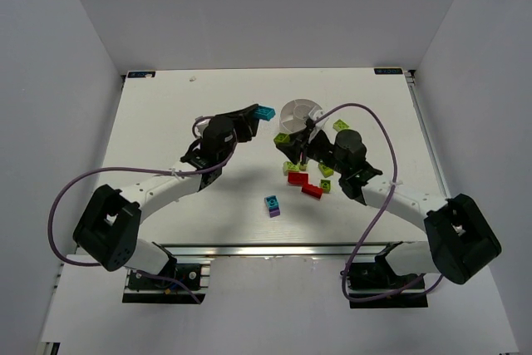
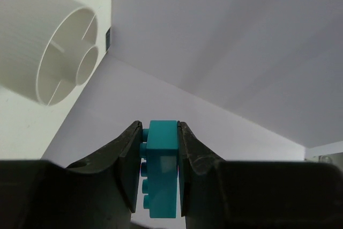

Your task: Sort the legos into containers by color

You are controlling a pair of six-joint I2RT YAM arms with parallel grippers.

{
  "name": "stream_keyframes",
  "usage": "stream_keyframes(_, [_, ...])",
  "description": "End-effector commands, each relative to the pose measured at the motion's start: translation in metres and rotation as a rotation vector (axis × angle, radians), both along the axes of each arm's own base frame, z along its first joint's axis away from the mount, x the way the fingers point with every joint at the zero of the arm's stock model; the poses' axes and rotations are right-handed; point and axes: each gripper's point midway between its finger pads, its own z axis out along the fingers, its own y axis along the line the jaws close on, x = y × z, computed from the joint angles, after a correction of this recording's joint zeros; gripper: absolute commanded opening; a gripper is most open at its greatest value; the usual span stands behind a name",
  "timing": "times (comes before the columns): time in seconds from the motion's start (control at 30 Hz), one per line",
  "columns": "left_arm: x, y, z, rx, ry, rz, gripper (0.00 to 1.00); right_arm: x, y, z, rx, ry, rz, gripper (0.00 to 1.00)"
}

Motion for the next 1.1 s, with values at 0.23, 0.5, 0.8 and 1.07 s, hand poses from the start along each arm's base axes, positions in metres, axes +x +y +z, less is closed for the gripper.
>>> stream_keyframes(0.23, [0.009, 0.036, 0.03, -0.066, -0.055, 0.098, 0.0, 0.001, -0.045, -0.011, -0.118, 0.006, 0.005, 0.0])
stream_keyframes(0.5, [-0.003, 0.058, -0.016, 0.276, -0.039, -0.045, 0.0, 0.034, -0.13, -0.023, -0.381, 0.018, 0.161, 0.0])
stream_keyframes(0.8, [-0.011, 0.062, -0.017, 0.772, -0.119, -0.263, 0.0, 0.081, -0.159, -0.044, -0.47, 0.101, 0.212, 0.0])
stream_keyframes(1.07, [-0.017, 0.075, -0.008, 0.885, -0.143, -0.256, 0.0, 0.111, -0.148, -0.053, -0.452, 0.112, 0.237, 0.0])
